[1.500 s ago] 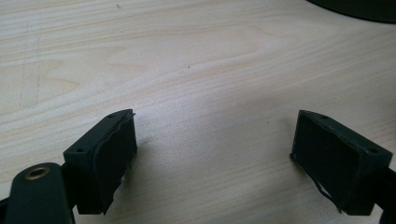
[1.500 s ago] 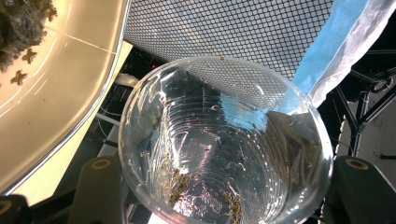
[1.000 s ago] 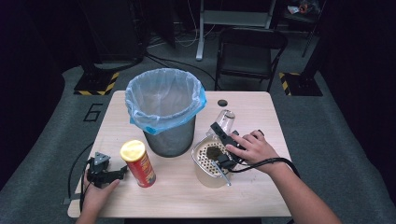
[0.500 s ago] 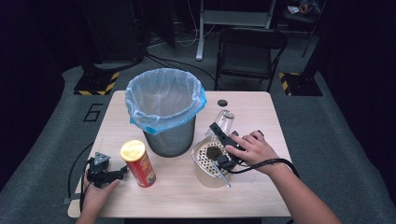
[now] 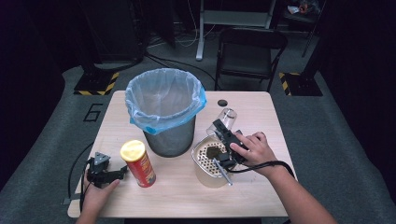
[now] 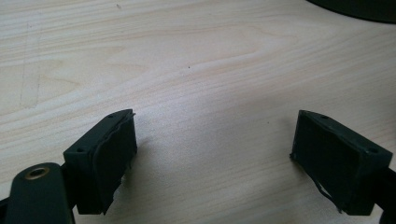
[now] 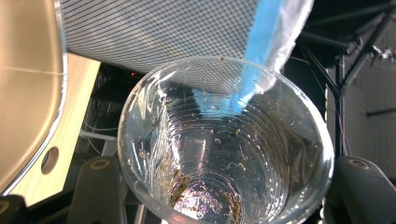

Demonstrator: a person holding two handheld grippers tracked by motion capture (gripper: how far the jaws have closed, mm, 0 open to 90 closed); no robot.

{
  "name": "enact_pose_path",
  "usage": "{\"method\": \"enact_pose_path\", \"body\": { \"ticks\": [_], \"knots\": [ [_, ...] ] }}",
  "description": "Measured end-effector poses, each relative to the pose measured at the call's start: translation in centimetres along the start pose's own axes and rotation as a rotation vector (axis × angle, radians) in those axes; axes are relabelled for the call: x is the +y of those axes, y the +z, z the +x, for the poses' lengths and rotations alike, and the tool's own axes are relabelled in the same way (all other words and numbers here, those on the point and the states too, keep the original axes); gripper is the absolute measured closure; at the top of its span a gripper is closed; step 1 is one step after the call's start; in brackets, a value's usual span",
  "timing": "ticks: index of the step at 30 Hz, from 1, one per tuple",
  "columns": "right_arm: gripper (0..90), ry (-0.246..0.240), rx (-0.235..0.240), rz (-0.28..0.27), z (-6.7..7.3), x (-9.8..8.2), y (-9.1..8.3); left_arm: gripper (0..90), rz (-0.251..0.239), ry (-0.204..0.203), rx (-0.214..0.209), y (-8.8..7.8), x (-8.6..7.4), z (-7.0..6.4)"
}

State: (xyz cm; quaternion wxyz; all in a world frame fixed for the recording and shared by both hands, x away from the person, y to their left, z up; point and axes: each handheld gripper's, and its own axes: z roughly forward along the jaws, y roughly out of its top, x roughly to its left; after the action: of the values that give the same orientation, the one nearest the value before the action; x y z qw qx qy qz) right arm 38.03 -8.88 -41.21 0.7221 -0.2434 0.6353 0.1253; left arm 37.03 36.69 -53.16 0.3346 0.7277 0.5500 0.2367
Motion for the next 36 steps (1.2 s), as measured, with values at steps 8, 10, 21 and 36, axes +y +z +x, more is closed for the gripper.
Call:
{"method": "enact_pose_path", "body": {
  "ticks": [8, 10, 21, 36],
  "knots": [
    [37.0, 0.19, -0.016, 0.002, -0.3, 0.1, -0.1, 13.5, 0.0, 0.0, -0.001, 0.0, 0.0, 0.0],
    [37.0, 0.219, -0.019, 0.004, -0.4, 0.1, -0.1, 13.5, 0.0, 0.0, 0.0, 0.0, 0.0, 0.0],
    [36.6, 0.593, 0.022, -0.011, -1.4, -0.1, -0.6, 13.5, 0.0, 0.0, 0.0, 0.0, 0.0, 0.0],
    [36.3, 1.219, 0.218, -0.056, -2.9, -2.5, -0.2, 13.5, 0.0, 0.0, 0.0, 0.0, 0.0, 0.0]
  ]
}}
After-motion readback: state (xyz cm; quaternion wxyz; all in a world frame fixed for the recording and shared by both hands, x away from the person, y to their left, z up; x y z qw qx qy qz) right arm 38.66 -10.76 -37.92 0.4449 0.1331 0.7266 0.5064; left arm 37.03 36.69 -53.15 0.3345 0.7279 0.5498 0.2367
